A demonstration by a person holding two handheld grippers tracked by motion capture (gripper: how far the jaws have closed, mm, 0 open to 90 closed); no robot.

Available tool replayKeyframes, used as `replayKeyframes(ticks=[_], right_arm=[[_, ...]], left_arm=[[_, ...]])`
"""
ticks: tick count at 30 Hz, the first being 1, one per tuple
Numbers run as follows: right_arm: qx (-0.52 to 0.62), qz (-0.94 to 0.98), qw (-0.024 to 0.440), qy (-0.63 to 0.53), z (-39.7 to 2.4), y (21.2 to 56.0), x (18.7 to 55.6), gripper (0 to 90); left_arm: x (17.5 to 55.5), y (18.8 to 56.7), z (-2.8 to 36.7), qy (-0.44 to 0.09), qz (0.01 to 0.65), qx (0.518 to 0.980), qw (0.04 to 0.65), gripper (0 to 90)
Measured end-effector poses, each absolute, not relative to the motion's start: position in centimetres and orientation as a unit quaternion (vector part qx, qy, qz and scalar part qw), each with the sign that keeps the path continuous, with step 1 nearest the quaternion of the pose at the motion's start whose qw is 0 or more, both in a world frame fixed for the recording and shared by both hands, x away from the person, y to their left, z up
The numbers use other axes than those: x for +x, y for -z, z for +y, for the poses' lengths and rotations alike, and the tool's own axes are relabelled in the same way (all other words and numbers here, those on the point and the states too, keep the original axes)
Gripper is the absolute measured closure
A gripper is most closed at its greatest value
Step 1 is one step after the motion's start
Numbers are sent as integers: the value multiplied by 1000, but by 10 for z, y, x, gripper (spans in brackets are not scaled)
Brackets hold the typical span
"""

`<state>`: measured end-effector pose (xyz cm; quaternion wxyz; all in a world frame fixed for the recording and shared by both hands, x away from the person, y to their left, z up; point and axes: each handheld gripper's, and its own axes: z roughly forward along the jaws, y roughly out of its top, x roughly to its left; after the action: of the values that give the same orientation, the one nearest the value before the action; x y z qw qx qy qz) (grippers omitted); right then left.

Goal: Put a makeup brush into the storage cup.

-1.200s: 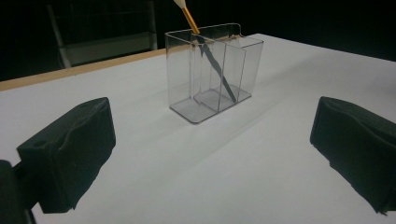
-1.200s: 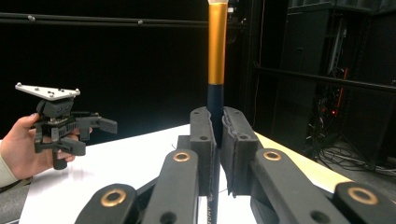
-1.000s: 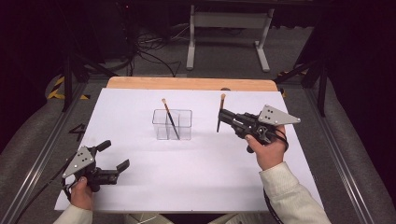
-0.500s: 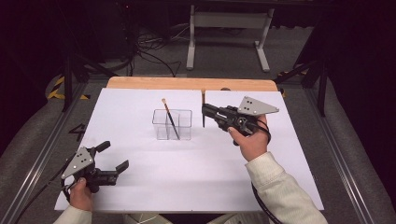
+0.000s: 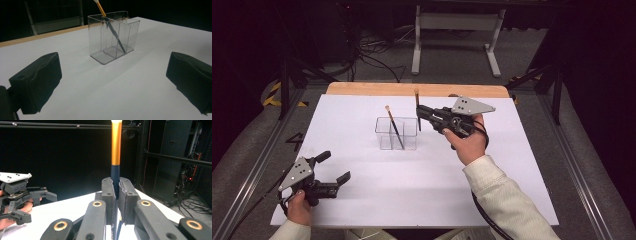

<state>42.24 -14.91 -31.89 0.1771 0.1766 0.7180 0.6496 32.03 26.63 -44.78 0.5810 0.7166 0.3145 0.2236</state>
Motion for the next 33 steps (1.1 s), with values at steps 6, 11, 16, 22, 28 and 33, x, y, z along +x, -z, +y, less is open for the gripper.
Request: replayKeyframes(ticks=[6,11,16,22,28,33], right_arm=[[184,718,174,-648,-140,322,430,831],[188,716,172,-650,-135,323,435,831],[193,715,169,-650,-127,324,442,830],[198,715,169,-648,-121,327,447,830],[205,709,161,-655,-116,329,451,831],[213,705,155,-659,-113,334,455,830]], left_arm=[[321,448,266,-223,312,718,581,8],[321,448,266,-223,313,717,582,8],[322,448,266,-222,313,717,582,8],[322,448,266,-222,313,717,582,8],[322,448,266,-222,313,717,582,8],[322,448,266,-221,312,717,582,9]])
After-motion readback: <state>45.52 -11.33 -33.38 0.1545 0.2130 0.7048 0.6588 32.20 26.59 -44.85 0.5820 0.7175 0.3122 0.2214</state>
